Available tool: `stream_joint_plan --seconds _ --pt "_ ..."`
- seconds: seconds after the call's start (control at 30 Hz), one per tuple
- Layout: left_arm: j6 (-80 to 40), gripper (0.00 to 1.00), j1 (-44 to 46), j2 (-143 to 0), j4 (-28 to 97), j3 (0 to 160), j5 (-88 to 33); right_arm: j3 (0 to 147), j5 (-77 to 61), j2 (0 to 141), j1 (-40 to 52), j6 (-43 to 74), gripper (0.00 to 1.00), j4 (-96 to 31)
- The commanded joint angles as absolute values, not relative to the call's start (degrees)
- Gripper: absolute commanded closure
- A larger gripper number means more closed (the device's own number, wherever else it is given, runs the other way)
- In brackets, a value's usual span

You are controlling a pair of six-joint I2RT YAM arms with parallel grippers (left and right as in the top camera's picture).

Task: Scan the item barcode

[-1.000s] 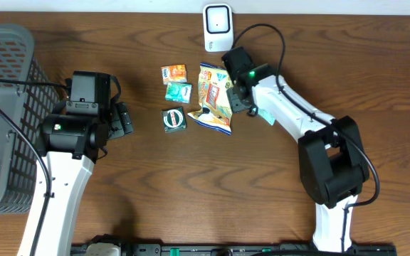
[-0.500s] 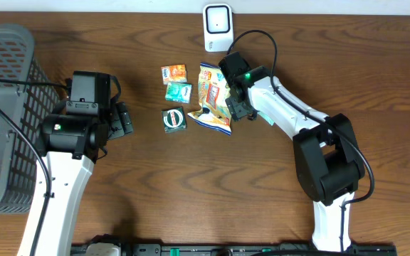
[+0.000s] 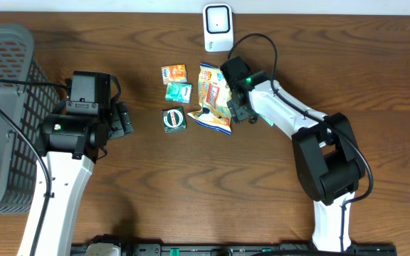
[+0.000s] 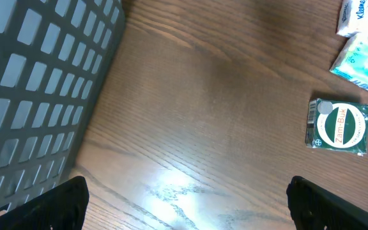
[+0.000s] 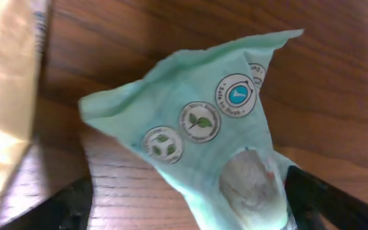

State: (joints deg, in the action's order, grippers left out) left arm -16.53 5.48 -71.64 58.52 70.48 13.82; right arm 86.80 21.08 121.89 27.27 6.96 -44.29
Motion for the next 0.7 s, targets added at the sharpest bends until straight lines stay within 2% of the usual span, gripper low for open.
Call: stream_joint_plan --seconds 0.0,0.07,0.17,0.33,0.47,0.57,0.63,0.67 --pt "-16.80 0.02 5.58 -71.85 58.67 71.37 13.98 84.79 22.13 122.28 25.56 6.59 0.25 -43.00" --pt "-16.82 0.02 5.58 -71.85 58.67 71.37 13.98 84.71 21.02 122.28 25.06 6.63 0.36 -43.05" --pt "-16.82 0.02 5.58 -71.85 58.67 71.37 13.98 85.03 16.29 122.26 24.36 6.61 0.45 -43.16" --pt "-16.82 0.02 5.58 -71.85 58.67 71.37 13.98 87.33 3.86 122.23 22.74 6.61 0.67 -44.64" --pt "-16.82 0.03 5.58 -71.85 58.67 71.37 13.98 91.53 -7.90 122.23 20.78 6.61 0.68 -48.58" --pt "-16.82 0.02 5.58 -71.85 58.67 71.37 13.98 94.45 -17.47 122.23 18.74 6.57 0.77 -51.37" --pt "-16.82 0.02 5.58 -71.85 58.67 71.37 13.98 95.57 -25.23 122.23 16.82 6.55 0.91 -52.36" --pt "-16.82 0.02 5.58 -71.85 58.67 71.37 13.98 95.57 -28.56 122.23 15.97 6.55 0.93 -52.31"
